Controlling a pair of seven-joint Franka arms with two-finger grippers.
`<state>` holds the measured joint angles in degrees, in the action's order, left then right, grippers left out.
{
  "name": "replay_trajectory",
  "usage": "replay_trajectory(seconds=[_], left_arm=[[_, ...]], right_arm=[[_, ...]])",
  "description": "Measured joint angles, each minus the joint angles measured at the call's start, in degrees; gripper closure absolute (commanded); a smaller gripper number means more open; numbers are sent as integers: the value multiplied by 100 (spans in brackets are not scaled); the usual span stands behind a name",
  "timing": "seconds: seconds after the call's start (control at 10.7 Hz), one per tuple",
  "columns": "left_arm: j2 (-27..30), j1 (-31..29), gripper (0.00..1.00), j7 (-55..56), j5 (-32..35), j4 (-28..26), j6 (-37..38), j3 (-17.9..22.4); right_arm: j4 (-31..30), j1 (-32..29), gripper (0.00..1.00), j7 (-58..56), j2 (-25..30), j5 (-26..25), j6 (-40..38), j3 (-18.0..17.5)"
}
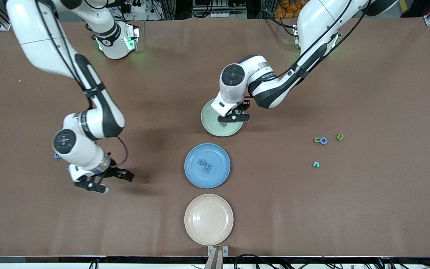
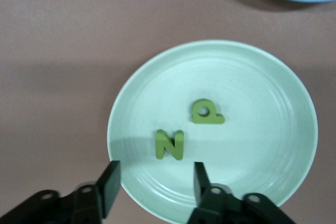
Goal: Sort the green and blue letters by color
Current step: 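Release the N on the green plate while the right gripper reaches the X, then grasp the blue X with the right gripper while the left gripper grasps the n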
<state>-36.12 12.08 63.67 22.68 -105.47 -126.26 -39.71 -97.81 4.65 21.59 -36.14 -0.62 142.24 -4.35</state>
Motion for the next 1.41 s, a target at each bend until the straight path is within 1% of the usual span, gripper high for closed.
replay_trajectory(seconds=[0.09, 0.19, 0.28, 0.37, 0.56, 0.84, 1.03, 1.22, 1.31, 1.41], left_arm=[[1, -23, 0, -37, 1, 45, 7, 36], [23, -79, 0, -56, 17, 99, 16, 49], [113, -203, 0, -214, 60, 169, 182, 60], [280, -434, 0, -806, 90, 212, 465, 65], [659, -1036, 0, -2174, 93, 194, 894, 71], [988, -1931, 0, -4263, 94, -45, 996, 82], [1055, -2600, 0, -5814, 95, -217, 981, 87], [1075, -3497, 0, -7350, 95, -483, 708, 3], [1075, -3981, 0, -7759, 95, -710, 476, -154], [1075, -4323, 0, -8052, 95, -958, 227, -307]], right_arm=[[-56, -306, 0, -396, 5, -171, -26, 0], [-76, -577, 0, -905, 7, -230, -56, 1], [-78, -826, 0, -1537, 14, -258, -81, 2], [-78, -1047, 0, -2113, 26, -269, -95, 3], [-87, -1423, 0, -2896, 36, -298, -109, 7], [-278, -1879, 0, -3662, 34, -319, -84, 13], [-534, -2014, 0, -3853, 26, -322, 74, 12], [-847, -2023, 0, -3878, 3, -326, 409, 6], [-1033, -2022, 0, -3879, -25, -328, 680, 4], [-1193, -2023, 0, -3879, -60, -330, 909, 5]])
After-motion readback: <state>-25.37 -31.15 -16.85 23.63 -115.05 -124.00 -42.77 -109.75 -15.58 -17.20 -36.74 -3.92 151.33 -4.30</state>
